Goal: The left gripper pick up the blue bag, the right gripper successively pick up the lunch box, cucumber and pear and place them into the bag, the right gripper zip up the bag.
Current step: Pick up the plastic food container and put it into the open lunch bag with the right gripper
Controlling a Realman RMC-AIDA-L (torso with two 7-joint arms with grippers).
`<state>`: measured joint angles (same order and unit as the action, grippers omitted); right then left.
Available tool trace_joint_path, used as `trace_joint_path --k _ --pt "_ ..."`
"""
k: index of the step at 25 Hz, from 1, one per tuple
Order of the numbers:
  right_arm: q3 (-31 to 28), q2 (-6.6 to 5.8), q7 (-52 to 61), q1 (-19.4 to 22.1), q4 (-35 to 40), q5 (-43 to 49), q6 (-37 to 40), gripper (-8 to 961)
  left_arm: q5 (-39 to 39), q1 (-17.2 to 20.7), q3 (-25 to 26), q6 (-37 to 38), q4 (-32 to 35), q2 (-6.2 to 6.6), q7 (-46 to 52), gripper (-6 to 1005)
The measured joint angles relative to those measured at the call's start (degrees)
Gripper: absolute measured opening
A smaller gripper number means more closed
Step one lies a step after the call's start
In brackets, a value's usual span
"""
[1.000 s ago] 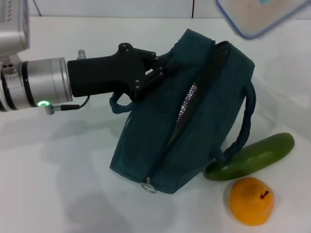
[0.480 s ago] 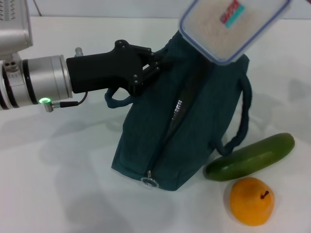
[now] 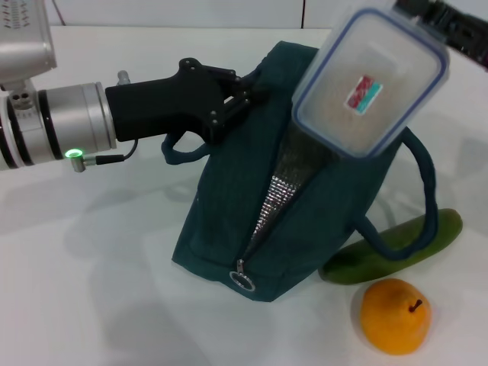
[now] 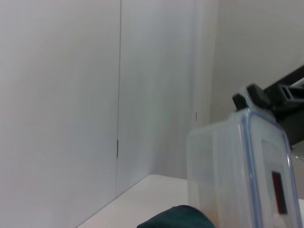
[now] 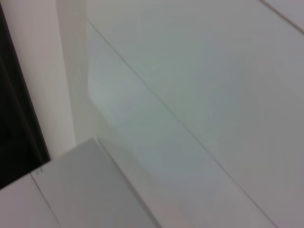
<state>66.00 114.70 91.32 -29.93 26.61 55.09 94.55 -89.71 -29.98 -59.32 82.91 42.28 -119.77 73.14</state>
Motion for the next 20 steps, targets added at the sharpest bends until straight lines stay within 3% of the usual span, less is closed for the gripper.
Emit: trace_joint_path --k 5,12,20 --pt "0.0 -0.58 0.0 -0.1 0.1 3.8 -0.8 123 0.0 -0.1 0.0 -0.1 0.0 -0.02 0.0 50" --pt "0.1 0.49 -0.1 -2.1 2.2 13.0 -5.0 134 0.1 -0.1 0.0 -0.1 0.0 -0.03 0.0 51" --pt "0.9 0.49 -0.7 -4.3 2.4 16.7 -7.2 145 0.6 -0.6 0.0 -0.1 -0.1 -0.04 0.1 50"
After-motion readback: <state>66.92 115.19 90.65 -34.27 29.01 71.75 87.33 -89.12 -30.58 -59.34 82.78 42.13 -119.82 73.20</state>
